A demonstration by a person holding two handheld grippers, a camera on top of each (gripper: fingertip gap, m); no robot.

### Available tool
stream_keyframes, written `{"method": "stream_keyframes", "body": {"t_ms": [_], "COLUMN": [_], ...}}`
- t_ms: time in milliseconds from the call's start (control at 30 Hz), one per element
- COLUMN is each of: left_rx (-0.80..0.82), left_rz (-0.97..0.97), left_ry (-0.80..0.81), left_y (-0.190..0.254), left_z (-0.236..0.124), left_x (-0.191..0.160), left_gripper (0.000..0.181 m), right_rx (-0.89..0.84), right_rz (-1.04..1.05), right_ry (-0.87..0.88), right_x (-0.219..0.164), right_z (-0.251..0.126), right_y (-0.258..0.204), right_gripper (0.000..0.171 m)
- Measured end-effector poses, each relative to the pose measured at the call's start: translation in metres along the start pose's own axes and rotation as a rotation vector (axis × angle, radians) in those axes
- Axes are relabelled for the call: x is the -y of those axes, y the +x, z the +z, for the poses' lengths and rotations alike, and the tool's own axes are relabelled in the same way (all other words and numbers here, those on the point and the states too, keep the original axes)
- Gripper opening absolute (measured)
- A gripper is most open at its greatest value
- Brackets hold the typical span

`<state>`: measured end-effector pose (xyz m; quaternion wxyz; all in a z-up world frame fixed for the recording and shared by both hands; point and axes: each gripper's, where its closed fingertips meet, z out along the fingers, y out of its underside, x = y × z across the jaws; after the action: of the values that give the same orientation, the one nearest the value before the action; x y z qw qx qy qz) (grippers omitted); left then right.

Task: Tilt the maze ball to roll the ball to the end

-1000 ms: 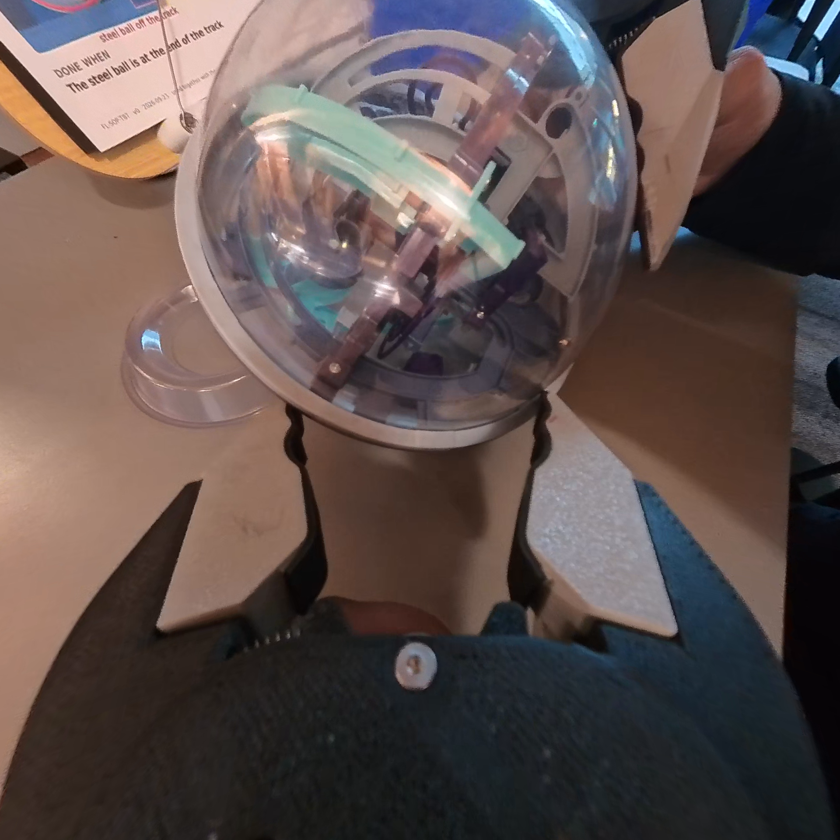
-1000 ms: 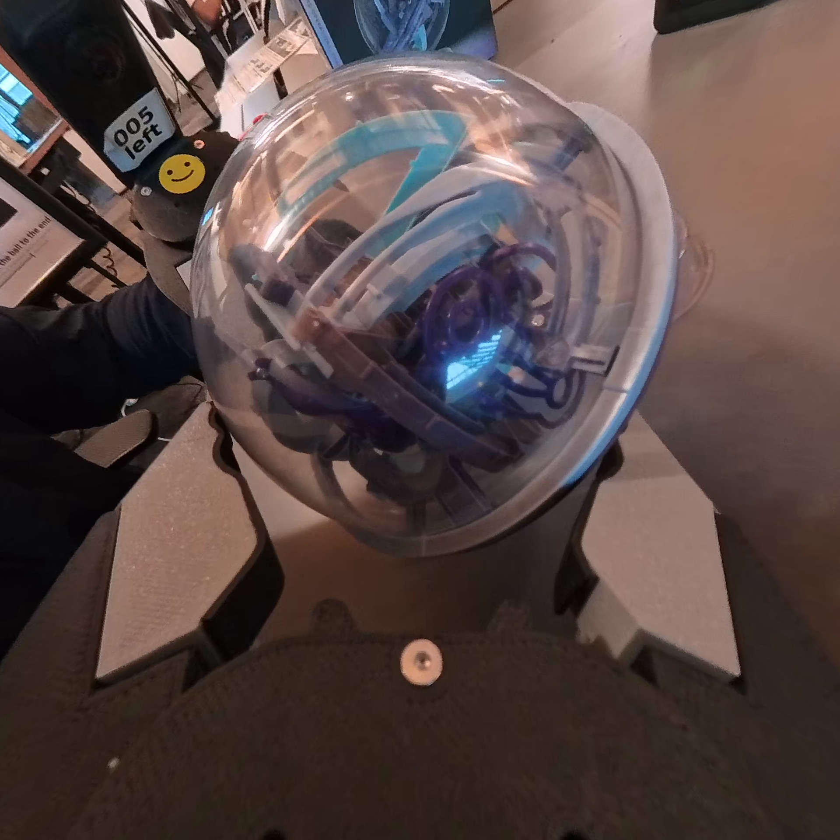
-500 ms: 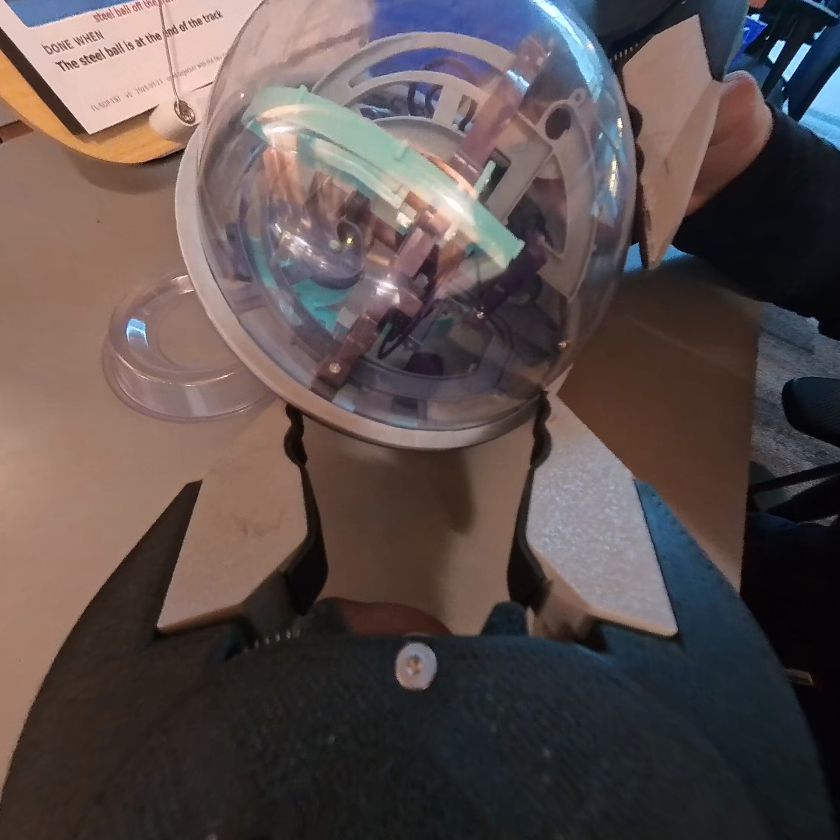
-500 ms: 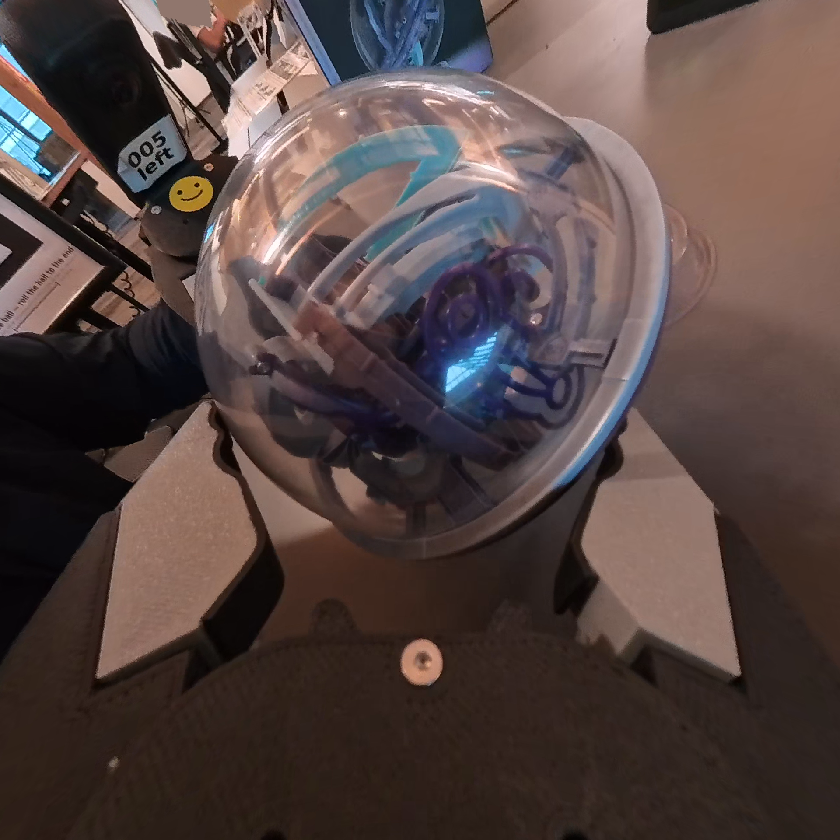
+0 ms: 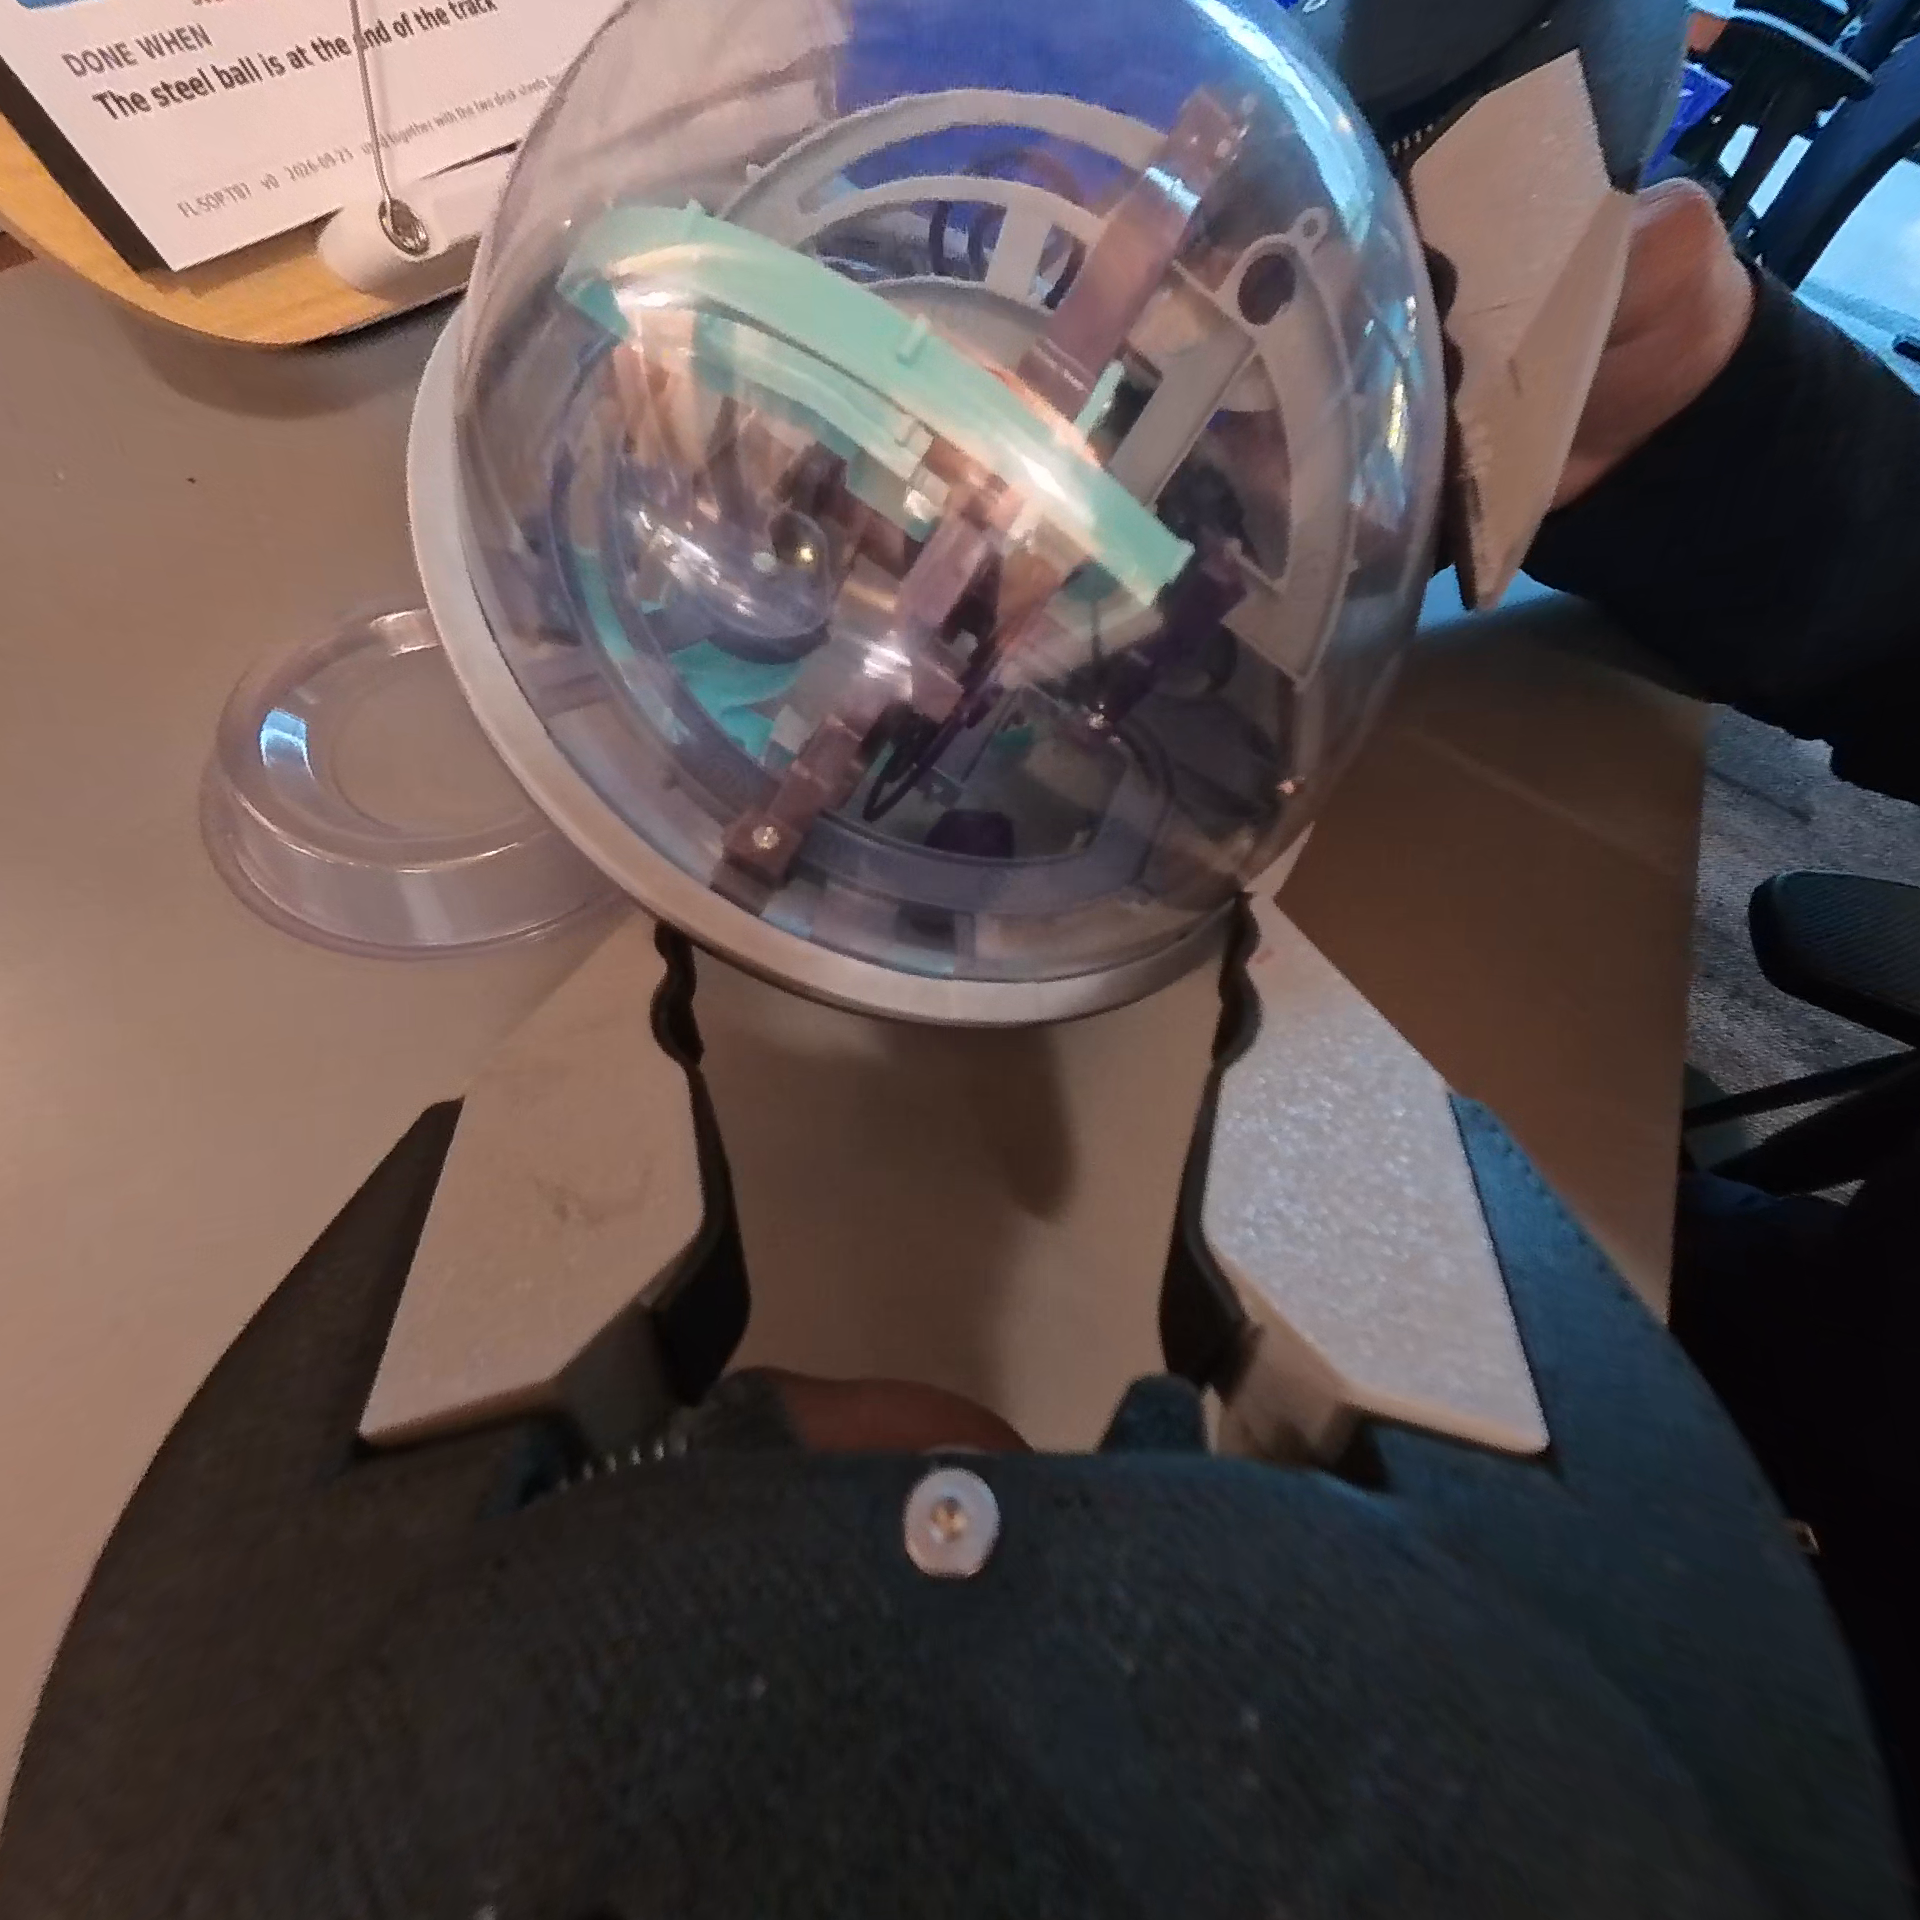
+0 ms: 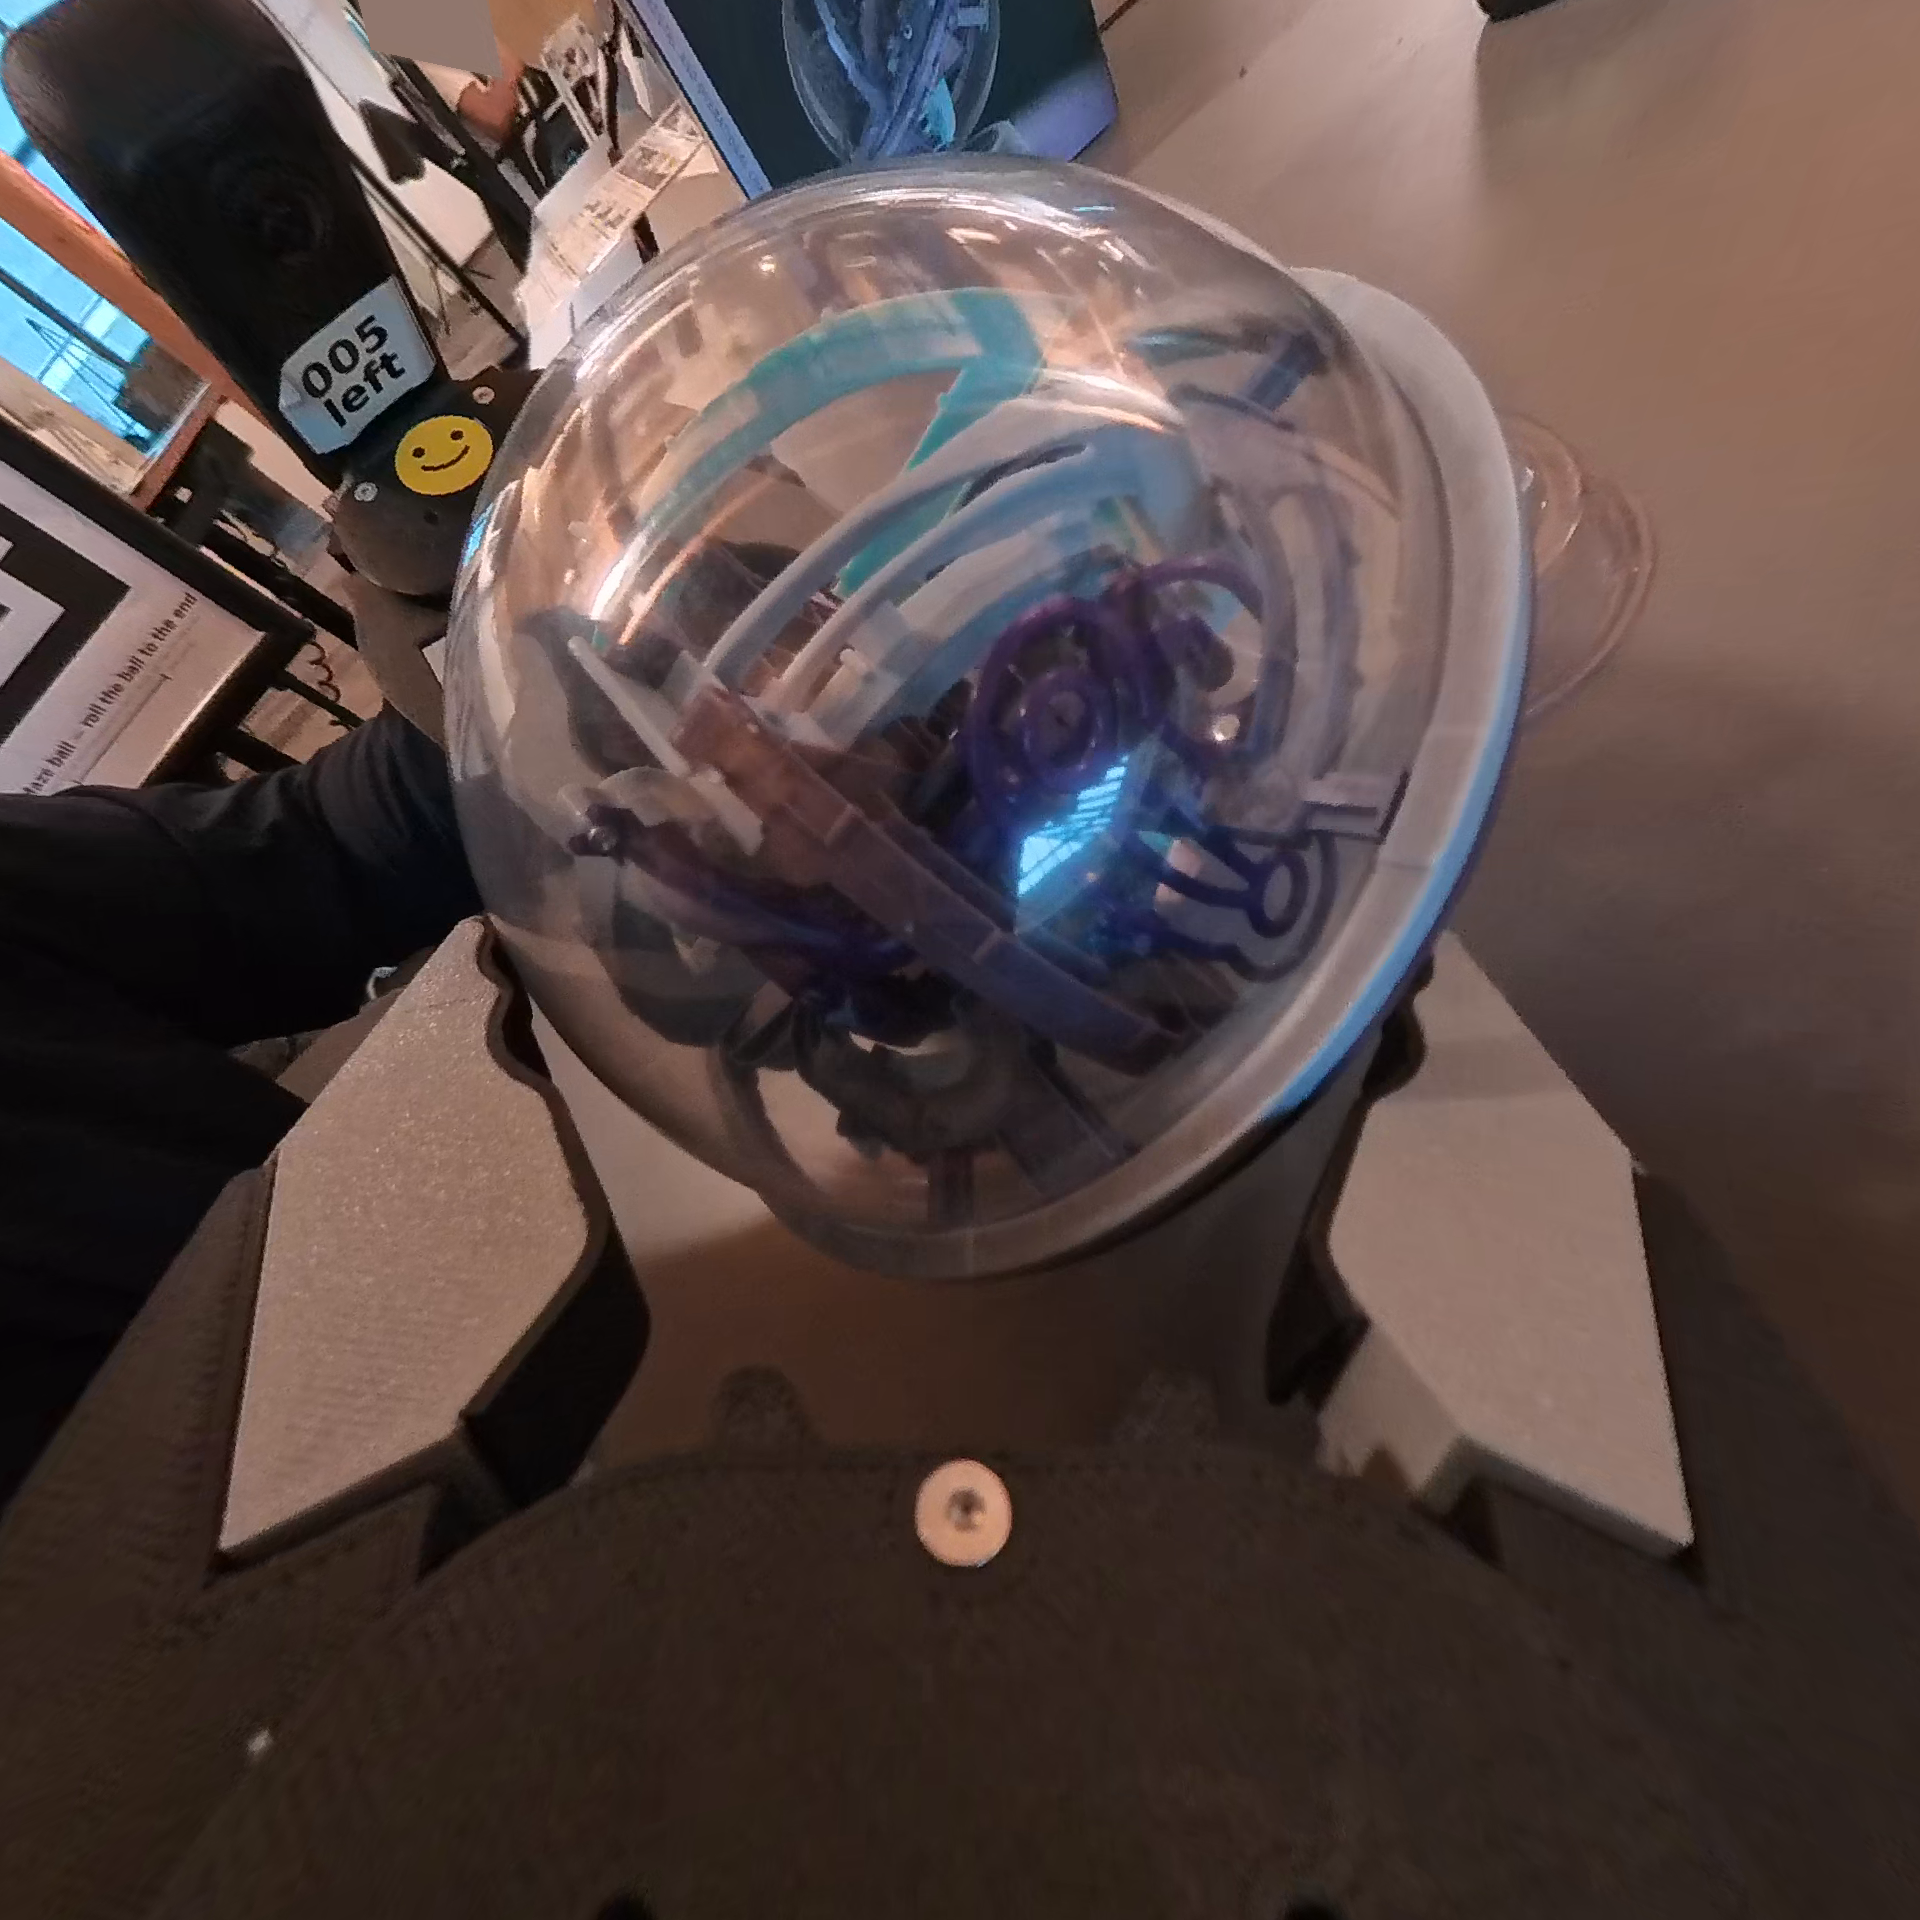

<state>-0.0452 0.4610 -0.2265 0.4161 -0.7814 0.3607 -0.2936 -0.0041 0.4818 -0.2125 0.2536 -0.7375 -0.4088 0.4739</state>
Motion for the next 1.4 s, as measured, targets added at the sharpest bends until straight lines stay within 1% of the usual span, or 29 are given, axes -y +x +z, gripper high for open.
{"method": "stream_keyframes", "body": {"t_ms": [1000,1400], "left_rx": [-0.020,-0.012], "left_rz": [-0.041,-0.028], "left_ry": [0.003,0.002], "left_y": [0.0003,-0.0002], "left_z": [-0.0035,-0.0029], "left_x": [0.0016,0.0014], "left_gripper": [0.099,0.099], "right_rx": [0.035,0.022], "right_rz": [0.072,0.050], "right_ry": [-0.005,-0.001], "right_x": [-0.0013,-0.0005], "right_z": [0.0014,0.0013], "right_y": [-0.0007,-0.0006], "right_gripper": [0.156,0.156]}}
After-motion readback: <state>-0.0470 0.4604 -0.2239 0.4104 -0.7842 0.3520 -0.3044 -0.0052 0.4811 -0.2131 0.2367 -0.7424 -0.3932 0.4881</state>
